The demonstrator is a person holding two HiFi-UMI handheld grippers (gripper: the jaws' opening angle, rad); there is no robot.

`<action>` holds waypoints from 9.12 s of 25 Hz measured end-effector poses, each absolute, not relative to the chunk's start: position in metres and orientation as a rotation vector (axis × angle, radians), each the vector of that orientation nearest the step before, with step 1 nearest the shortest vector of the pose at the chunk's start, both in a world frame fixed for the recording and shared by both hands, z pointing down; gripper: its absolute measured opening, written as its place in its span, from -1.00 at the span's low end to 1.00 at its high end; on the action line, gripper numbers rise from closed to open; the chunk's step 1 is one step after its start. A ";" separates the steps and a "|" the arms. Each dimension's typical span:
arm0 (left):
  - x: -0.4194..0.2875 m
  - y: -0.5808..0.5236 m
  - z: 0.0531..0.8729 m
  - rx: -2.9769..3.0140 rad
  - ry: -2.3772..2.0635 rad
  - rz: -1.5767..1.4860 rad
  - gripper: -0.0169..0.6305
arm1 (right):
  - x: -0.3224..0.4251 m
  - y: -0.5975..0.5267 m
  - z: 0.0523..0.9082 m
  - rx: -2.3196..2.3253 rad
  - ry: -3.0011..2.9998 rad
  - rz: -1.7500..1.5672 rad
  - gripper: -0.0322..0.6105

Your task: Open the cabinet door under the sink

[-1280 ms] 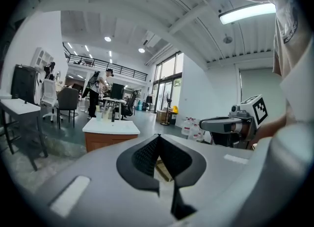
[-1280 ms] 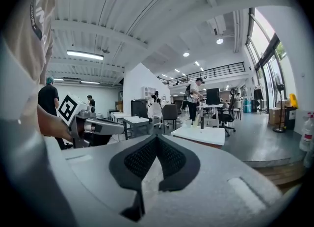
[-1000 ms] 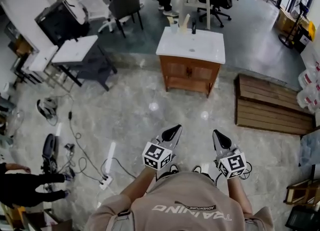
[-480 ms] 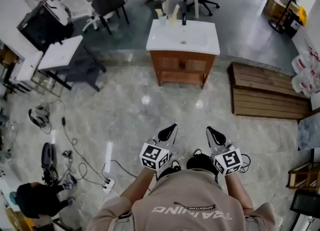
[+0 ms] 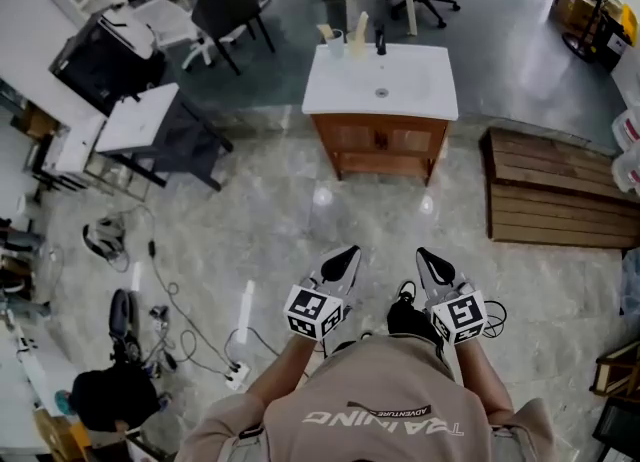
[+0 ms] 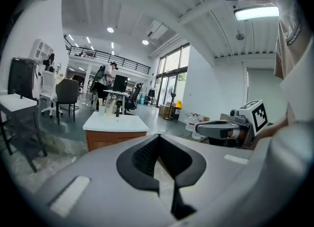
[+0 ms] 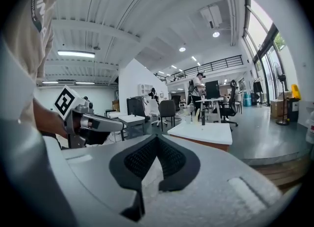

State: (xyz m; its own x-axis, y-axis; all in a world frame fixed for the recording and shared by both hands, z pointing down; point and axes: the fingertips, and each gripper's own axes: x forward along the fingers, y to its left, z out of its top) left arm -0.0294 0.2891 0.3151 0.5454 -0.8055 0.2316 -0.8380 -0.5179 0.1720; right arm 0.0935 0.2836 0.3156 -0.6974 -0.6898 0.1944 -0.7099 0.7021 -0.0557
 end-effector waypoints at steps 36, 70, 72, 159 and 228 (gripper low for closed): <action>-0.022 0.068 0.289 2.530 -1.382 0.087 -0.89 | 0.147 0.074 0.309 1.292 -2.629 0.176 -0.89; -0.087 -0.071 0.299 2.512 -1.395 0.208 -0.89 | 0.045 -0.073 0.306 1.166 -2.622 0.011 -0.89; -0.079 -0.082 0.299 2.510 -1.401 0.210 -0.89 | 0.049 -0.082 0.309 1.152 -2.631 0.018 -0.89; -0.118 -0.143 0.728 2.253 -1.139 0.579 -0.89 | 0.000 -0.250 0.785 1.800 -2.485 2.836 -0.63; -0.003 -0.077 0.703 2.212 -1.134 0.612 -0.89 | 0.147 -0.036 0.790 1.201 -2.389 2.406 -0.63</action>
State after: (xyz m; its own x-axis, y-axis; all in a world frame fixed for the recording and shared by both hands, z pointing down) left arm -0.0030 -0.0771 0.7031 0.5351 -0.5713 0.6223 -0.8338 -0.4756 0.2804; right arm 0.1470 -0.0362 0.7901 -0.6863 -0.7154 0.1315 -0.1265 -0.0606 -0.9901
